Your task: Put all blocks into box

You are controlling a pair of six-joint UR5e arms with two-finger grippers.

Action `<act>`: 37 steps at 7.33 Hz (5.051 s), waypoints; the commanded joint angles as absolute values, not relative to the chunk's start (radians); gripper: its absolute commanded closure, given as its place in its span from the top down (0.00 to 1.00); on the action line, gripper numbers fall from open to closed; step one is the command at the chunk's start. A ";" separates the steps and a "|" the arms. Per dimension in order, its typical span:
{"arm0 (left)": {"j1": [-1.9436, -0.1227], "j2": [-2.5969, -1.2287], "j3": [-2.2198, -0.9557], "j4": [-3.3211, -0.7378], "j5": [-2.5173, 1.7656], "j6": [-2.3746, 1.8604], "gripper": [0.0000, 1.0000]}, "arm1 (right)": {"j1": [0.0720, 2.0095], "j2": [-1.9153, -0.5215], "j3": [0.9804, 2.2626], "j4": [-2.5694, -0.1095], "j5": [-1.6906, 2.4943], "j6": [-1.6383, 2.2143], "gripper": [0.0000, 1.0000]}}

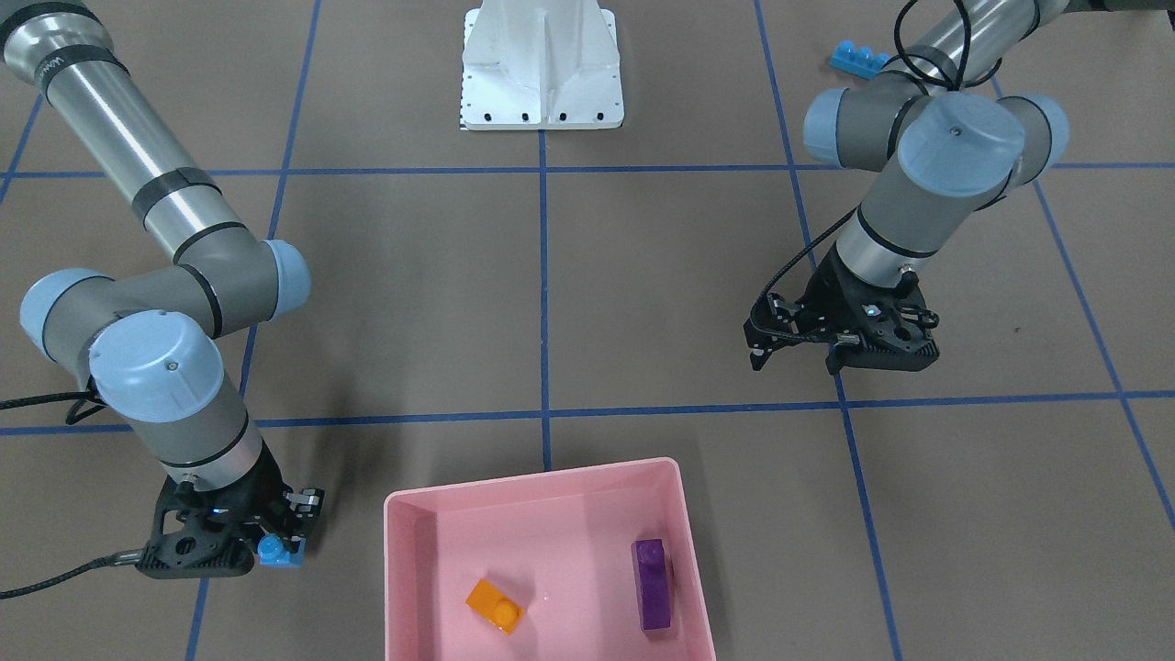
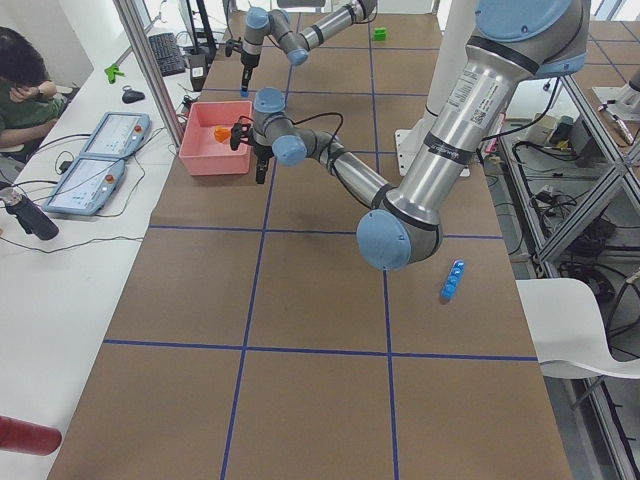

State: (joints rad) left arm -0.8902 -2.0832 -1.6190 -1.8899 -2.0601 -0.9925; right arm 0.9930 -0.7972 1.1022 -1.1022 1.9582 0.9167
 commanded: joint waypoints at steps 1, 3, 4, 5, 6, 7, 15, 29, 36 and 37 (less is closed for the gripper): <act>-0.890 -2.083 -1.618 -1.890 -2.060 -0.992 1.00 | 1.051 -0.703 1.109 -1.108 2.032 1.044 0.00; -0.890 -2.083 -1.617 -1.891 -2.060 -0.994 1.00 | 1.007 -0.618 1.098 -1.109 1.991 1.172 0.00; -0.890 -2.083 -1.617 -1.891 -2.060 -0.993 1.00 | 0.952 -0.597 1.071 -1.114 1.918 1.170 0.00; -0.890 -2.083 -1.617 -1.891 -2.060 -0.994 1.00 | 0.927 -0.594 1.065 -1.115 1.889 1.164 0.53; -0.888 -2.082 -1.617 -1.891 -2.060 -0.994 1.00 | 0.919 -0.594 1.065 -1.120 1.888 1.157 0.77; -0.888 -2.082 -1.617 -1.890 -2.060 -0.994 1.00 | 0.916 -0.589 1.065 -1.120 1.888 1.160 0.79; -0.888 -1.736 -1.900 -1.887 -2.066 -0.974 1.00 | 0.917 -0.752 1.535 -1.655 1.971 0.899 0.99; 0.067 -0.928 -2.135 -2.359 -1.756 -0.862 1.00 | 0.957 -1.649 2.333 -1.671 2.033 0.623 0.99; 0.403 -0.775 -2.195 -2.323 -1.487 -0.851 1.00 | 0.953 -1.634 2.333 -1.672 2.031 0.630 0.99; 0.426 -0.775 -2.195 -2.295 -1.433 -0.848 1.00 | 0.953 -1.632 2.333 -1.671 2.033 0.632 0.99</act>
State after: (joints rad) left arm 0.4000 -0.7758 -2.1996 -2.3240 -1.4896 -0.8517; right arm 0.9531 -1.6336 2.3332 -1.6717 2.0315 0.6296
